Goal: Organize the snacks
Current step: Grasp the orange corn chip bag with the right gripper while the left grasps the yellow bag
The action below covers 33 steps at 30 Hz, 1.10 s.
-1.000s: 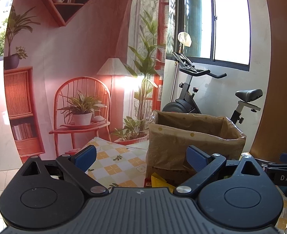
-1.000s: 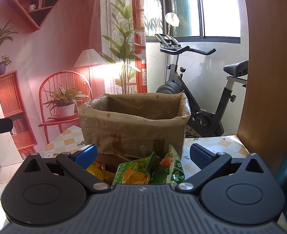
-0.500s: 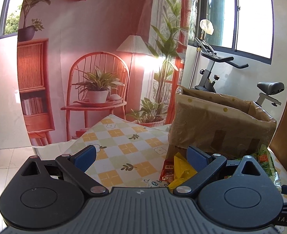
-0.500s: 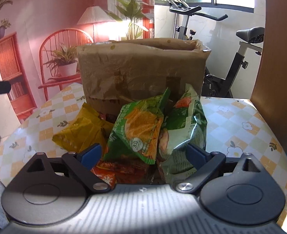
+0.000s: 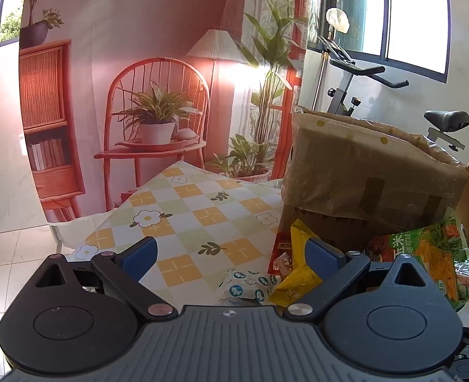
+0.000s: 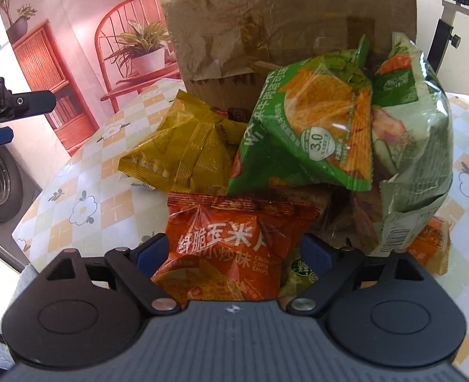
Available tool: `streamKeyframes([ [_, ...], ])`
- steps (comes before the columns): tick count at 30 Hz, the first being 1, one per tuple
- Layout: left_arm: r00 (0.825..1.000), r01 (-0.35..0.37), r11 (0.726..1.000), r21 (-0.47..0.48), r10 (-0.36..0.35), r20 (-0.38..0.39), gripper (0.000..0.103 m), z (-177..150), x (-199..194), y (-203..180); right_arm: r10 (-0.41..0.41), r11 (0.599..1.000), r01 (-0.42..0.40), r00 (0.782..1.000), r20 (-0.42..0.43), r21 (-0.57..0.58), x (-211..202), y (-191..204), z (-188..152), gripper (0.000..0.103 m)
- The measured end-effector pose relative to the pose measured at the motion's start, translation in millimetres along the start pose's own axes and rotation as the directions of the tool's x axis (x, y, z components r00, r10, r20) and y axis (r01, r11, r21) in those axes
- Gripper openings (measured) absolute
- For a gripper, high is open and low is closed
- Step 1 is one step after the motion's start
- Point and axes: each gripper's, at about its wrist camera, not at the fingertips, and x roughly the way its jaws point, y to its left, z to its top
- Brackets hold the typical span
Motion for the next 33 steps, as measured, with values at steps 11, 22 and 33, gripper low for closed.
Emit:
streamKeyframes([
  [11,0.999,0.026,1.000,-0.003,-0.026,-0.027,0.096,-3,10,9,0.118,0.991,-0.113,0.991,-0.059,0.075,22,-8,-4,0.074],
  [22,0.998,0.015,1.000,-0.019,-0.016,-0.068,0.091,-3,14,16,0.151,0.988,-0.148,0.984,-0.094,0.039,21,5,4,0.061],
  [33,1.000,0.009,0.998,-0.054,-0.009,-0.006,0.089,15,-10,33,0.267,0.955,-0.257,0.962,0.052,-0.146,-21,52,36,0.056],
])
